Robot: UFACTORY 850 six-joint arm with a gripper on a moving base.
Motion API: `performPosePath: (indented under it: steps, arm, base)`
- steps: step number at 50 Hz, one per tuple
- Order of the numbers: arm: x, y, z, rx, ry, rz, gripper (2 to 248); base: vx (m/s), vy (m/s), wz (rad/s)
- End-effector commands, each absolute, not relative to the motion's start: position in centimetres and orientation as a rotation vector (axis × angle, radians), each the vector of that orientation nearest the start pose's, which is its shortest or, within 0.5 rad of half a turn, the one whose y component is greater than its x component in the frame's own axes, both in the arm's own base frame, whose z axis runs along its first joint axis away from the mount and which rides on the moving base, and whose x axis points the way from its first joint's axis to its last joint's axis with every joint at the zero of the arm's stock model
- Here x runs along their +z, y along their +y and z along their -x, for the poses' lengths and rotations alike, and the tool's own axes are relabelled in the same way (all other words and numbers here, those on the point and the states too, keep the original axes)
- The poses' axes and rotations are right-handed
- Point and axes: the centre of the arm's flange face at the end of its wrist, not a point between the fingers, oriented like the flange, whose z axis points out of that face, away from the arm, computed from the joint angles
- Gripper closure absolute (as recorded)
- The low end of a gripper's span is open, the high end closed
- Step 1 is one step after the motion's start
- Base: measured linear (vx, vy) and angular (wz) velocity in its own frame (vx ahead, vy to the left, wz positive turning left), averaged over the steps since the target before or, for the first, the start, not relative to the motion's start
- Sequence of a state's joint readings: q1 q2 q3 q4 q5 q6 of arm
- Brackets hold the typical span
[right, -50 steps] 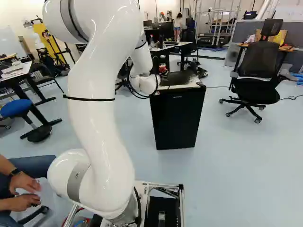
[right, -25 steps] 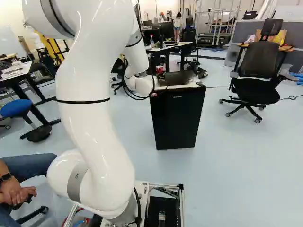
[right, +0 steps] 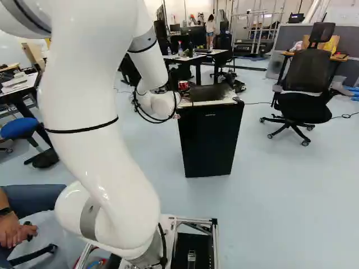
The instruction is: Grab a drink from the fridge
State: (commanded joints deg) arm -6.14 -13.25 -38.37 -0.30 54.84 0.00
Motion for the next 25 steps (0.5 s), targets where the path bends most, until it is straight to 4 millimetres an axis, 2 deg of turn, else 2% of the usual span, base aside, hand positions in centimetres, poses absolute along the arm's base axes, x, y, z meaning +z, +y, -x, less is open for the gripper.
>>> performPosePath:
  steps: [25]
  arm:
    - [40.1,-2.5,-40.3,-1.964,0.075,2.5,153]
  base:
    - [0.0,0.0,0.0]
